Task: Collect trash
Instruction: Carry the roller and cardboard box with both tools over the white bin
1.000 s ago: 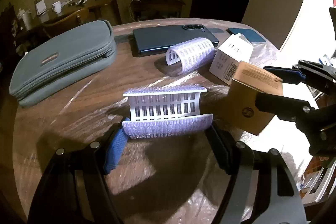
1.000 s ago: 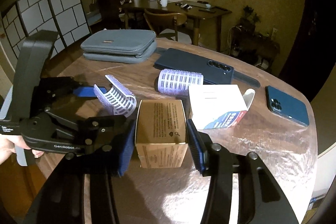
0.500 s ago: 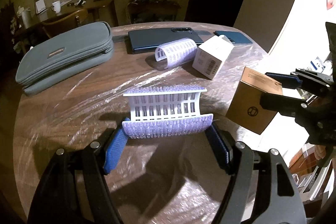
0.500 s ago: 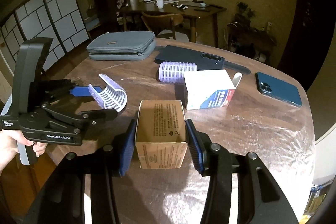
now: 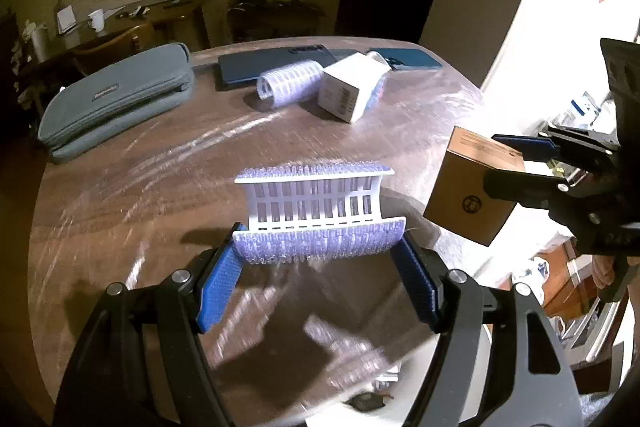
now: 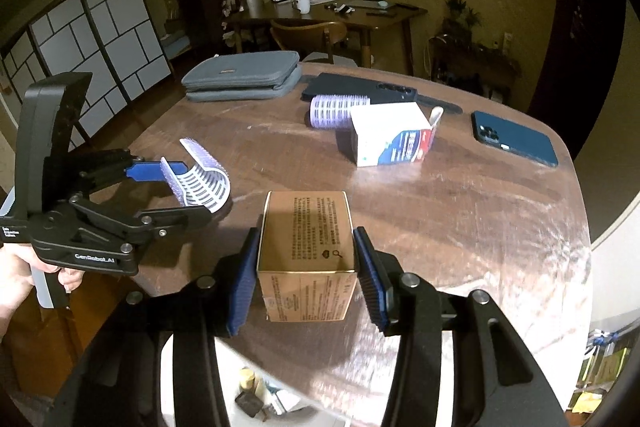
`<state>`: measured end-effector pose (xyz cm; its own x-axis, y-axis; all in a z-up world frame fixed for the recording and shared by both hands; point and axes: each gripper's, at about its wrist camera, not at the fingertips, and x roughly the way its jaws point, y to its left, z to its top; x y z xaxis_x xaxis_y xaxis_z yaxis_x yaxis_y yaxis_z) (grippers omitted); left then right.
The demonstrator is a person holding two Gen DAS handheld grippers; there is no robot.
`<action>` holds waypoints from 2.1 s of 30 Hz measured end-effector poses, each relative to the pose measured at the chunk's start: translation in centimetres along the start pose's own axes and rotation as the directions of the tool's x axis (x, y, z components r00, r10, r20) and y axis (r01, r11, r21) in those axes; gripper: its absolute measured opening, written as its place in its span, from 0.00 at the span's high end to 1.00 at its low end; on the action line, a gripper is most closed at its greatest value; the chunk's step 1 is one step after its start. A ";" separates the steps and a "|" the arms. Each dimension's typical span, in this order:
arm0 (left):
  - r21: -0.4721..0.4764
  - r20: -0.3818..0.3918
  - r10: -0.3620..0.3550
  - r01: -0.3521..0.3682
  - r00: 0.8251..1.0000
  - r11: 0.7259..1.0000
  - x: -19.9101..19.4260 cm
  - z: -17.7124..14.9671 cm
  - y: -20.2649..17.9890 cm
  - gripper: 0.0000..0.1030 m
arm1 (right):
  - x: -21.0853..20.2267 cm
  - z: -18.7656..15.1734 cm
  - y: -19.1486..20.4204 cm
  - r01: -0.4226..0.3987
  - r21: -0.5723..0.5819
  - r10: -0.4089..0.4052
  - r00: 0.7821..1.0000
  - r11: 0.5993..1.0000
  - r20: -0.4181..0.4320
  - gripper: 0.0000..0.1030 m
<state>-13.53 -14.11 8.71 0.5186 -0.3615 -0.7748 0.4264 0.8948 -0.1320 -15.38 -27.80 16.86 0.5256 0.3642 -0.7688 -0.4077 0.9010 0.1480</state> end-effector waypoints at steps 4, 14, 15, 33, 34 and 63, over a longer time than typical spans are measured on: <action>0.012 -0.005 -0.012 0.012 1.000 1.000 -1.0 -1.1 -1.0 0.29 | -0.9 -1.4 0.5 -0.008 0.002 0.008 1.000 1.000 -0.012 0.56; 0.029 -0.023 -0.034 0.035 0.999 0.999 -3.2 -4.0 -2.7 0.29 | -2.7 -4.4 1.8 -0.019 -0.006 0.019 0.999 1.000 -0.049 0.56; 0.029 -0.025 -0.036 0.037 0.999 0.999 -3.3 -4.2 -2.8 0.29 | -2.9 -4.7 2.0 -0.021 -0.007 0.021 0.998 1.000 -0.053 0.56; 0.070 -0.118 -0.076 0.084 0.990 0.994 -3.8 -8.9 -6.3 0.29 | -3.8 -9.2 3.6 -0.078 0.021 0.080 0.986 0.997 -0.144 0.56; 0.070 -0.126 -0.081 0.090 0.989 0.994 -3.7 -9.2 -6.4 0.29 | -3.8 -9.5 3.7 -0.079 0.023 0.082 0.985 0.997 -0.150 0.56; 0.072 -0.278 -0.052 0.074 0.959 0.995 1.1 -14.6 -7.2 0.29 | 2.1 -14.4 4.7 -0.071 0.014 0.072 0.953 0.997 -0.295 0.56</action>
<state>-26.87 -17.12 -0.27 0.2697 -0.3203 -0.9081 0.5161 0.8443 -0.1445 -26.93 -26.22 6.99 0.2514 0.3422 -0.9054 -0.4335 0.8761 0.2108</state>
